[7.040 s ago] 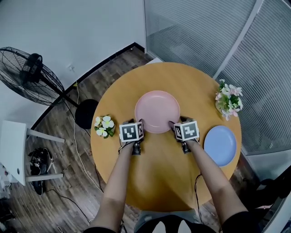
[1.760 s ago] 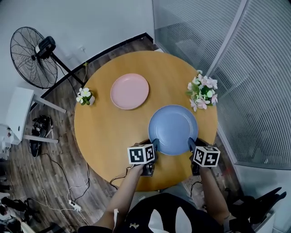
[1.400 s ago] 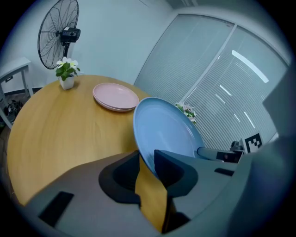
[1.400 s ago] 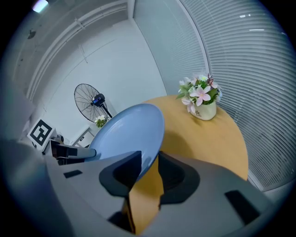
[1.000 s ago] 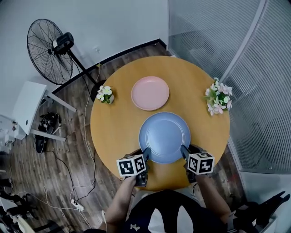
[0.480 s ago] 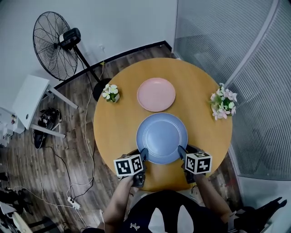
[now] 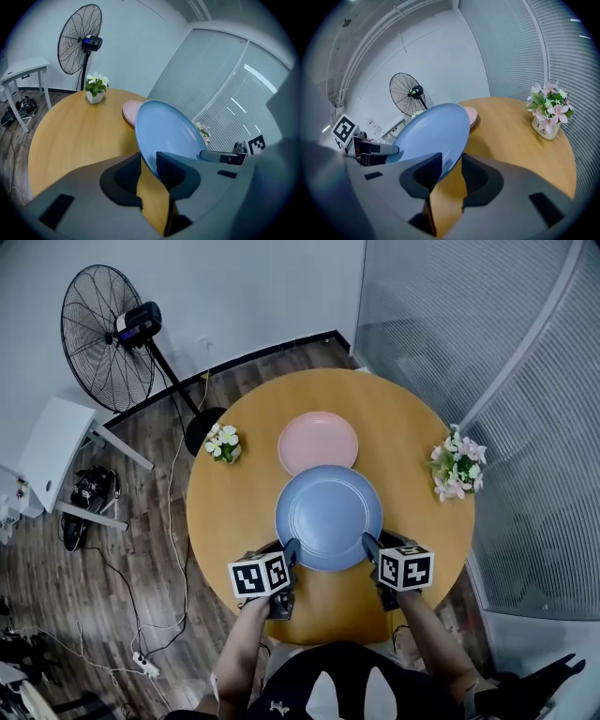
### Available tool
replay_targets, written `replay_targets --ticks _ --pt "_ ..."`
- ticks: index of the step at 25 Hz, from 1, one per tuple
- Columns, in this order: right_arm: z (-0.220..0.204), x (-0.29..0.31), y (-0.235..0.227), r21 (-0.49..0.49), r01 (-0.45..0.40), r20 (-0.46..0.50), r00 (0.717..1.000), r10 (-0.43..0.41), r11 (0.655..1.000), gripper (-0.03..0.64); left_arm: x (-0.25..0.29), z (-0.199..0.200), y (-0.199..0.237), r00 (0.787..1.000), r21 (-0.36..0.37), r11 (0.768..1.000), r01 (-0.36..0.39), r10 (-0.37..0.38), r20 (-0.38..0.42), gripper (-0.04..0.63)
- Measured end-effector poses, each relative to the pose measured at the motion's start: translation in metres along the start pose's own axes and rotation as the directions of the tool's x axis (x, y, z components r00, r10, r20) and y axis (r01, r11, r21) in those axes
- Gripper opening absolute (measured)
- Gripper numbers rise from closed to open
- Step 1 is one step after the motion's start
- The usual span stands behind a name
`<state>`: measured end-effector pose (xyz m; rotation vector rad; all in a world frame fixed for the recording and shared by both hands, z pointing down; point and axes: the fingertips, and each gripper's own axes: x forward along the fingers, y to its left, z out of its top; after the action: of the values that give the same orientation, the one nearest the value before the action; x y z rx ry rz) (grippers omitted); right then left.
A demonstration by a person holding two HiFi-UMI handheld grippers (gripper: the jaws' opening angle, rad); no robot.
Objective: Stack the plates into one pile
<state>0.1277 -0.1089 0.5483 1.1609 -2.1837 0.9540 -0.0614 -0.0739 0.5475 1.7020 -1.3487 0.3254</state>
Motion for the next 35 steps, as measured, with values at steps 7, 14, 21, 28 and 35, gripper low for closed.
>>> replay_targets --ticks 7,14,21,28,35 --pt "0.035 0.019 -0.008 -0.026 0.0 0.022 1.0 0.001 1.0 0.138 0.018 0.034 0.002 1.0 0.018 1.0 0.0 -0.001 0.028 0.097" --pt "0.077 0.042 -0.014 -0.062 0.001 0.047 0.999 0.002 0.998 0.137 0.037 0.07 0.009 0.999 0.02 1.0 -0.013 0.012 0.051 0.097" --pt "0.108 0.077 -0.028 -0.06 0.004 0.052 0.999 -0.001 0.998 0.14 0.068 0.112 0.018 0.998 0.064 0.997 -0.03 0.026 0.062 0.097" --pt "0.136 0.109 -0.043 -0.083 0.016 0.037 0.999 -0.012 0.996 0.144 0.1 0.145 0.027 0.998 0.076 0.996 -0.036 0.031 0.056 0.097" --pt "0.161 0.135 -0.057 -0.102 0.032 0.041 0.999 -0.028 0.994 0.148 0.123 0.177 0.031 0.996 0.107 0.993 -0.056 0.048 0.075 0.097"
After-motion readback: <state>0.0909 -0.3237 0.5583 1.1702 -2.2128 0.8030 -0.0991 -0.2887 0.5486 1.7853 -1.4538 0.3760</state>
